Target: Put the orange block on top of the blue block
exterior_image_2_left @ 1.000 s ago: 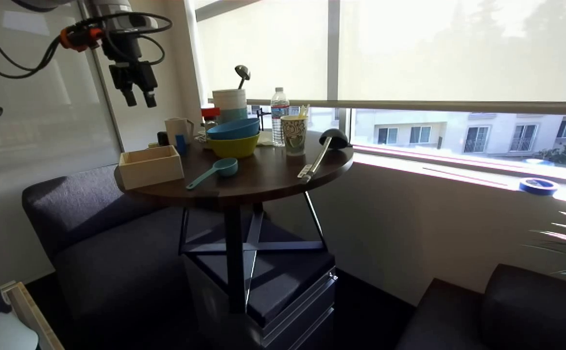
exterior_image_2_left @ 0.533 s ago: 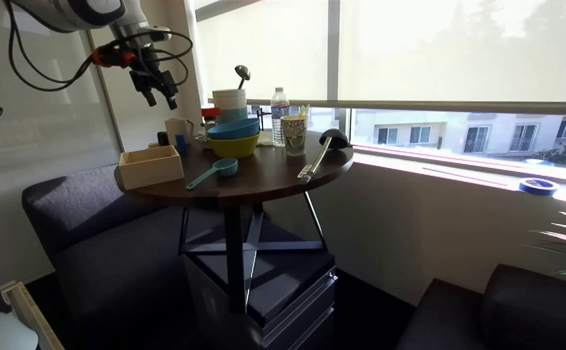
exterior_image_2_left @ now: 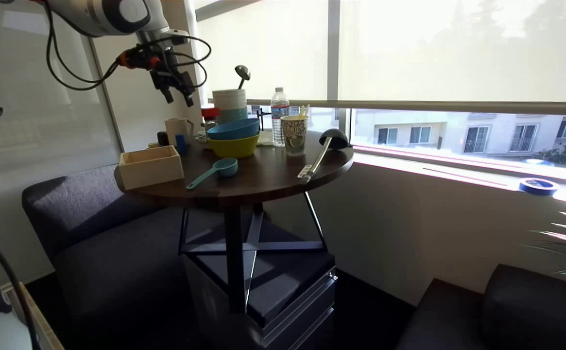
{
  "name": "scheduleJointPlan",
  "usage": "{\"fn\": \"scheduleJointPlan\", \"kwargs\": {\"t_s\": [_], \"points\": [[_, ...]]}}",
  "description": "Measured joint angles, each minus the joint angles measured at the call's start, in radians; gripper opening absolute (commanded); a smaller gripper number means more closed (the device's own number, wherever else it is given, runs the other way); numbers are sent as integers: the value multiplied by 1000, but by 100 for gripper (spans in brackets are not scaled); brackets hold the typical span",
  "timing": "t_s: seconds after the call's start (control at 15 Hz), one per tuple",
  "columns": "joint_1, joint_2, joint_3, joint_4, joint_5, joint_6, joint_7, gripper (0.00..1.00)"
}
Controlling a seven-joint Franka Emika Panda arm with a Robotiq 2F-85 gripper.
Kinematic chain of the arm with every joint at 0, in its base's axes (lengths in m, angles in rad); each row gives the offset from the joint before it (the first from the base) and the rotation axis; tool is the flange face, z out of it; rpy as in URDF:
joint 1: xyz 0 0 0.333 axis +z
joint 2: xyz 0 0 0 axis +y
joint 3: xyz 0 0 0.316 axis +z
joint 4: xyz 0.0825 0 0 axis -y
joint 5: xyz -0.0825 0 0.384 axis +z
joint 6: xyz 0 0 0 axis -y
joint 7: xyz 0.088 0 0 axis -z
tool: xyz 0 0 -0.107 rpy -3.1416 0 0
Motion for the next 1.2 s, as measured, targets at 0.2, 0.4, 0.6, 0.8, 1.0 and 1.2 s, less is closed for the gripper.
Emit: {"fn": "scheduleJointPlan", "kwargs": {"t_s": [0.2, 0.4, 0.6, 0.8, 1.0, 1.2], "points": [[0, 47, 0, 50, 0, 1, 7, 100], [0, 53, 0, 55, -1, 1, 8, 100], [-8, 65, -2, 53, -21, 55, 25, 100], [-12, 105, -4, 57, -20, 195, 42, 100], [-12, 160, -5, 80, -20, 300, 54, 100], [-12, 216, -7, 117, -22, 351, 56, 100]]}}
